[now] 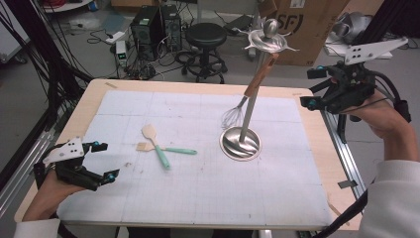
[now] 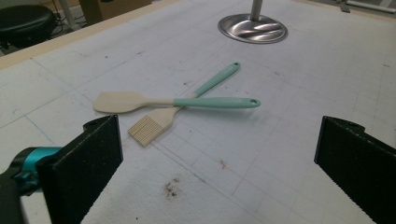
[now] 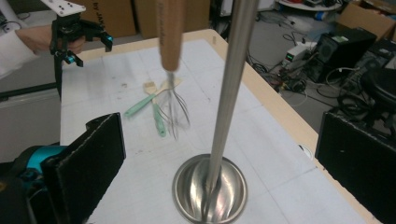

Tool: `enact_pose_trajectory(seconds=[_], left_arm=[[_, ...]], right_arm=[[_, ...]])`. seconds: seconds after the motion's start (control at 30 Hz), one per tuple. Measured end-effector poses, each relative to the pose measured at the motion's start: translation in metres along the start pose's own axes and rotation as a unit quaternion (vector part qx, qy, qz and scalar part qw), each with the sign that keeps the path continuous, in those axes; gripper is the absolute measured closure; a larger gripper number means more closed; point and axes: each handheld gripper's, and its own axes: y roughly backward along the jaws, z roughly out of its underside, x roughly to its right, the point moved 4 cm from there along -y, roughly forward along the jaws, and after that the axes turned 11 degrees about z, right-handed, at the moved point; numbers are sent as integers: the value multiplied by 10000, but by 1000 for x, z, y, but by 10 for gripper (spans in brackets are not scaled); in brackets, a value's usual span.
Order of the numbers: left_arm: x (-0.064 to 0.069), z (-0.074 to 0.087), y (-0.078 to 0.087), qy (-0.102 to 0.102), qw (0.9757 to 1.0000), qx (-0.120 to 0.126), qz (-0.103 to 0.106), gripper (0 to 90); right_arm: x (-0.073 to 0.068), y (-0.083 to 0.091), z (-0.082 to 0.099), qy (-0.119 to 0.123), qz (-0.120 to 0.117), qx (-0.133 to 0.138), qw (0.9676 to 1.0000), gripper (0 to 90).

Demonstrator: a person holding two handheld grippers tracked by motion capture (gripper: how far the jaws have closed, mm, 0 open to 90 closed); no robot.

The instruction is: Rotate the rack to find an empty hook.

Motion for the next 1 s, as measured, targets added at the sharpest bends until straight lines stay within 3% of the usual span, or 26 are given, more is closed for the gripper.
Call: enact_pose_trajectory(seconds=[0.17, 0.23, 0.33, 0.5, 0.77, 0.9, 1.0], left_arm=[[0, 0, -1, -4, 10000, -19, -1, 17], [1, 1, -1, -12, 10000, -44, 7, 17], [0, 1, -1, -11, 10000, -52, 5, 17], [1, 1, -3, -17, 10000, -86, 7, 17], [1, 1, -3, -24, 10000, -85, 18, 17], [2, 1, -3, -18, 10000, -78, 26, 17], [2, 1, -3, -22, 10000, -83, 37, 17]], right_arm=[[10, 7, -5, -217, 117, -95, 9996, 89], [12, 10, -7, -194, 68, -94, 9997, 183], [15, 12, -11, -247, -25, -166, 9996, 251], [20, 17, -20, -459, -71, -185, 9988, 294], [25, 21, -33, -536, 27, -241, 9983, 703], [27, 21, -39, -572, 125, -173, 9981, 843], [28, 20, -44, -530, 123, -162, 9984, 890]])
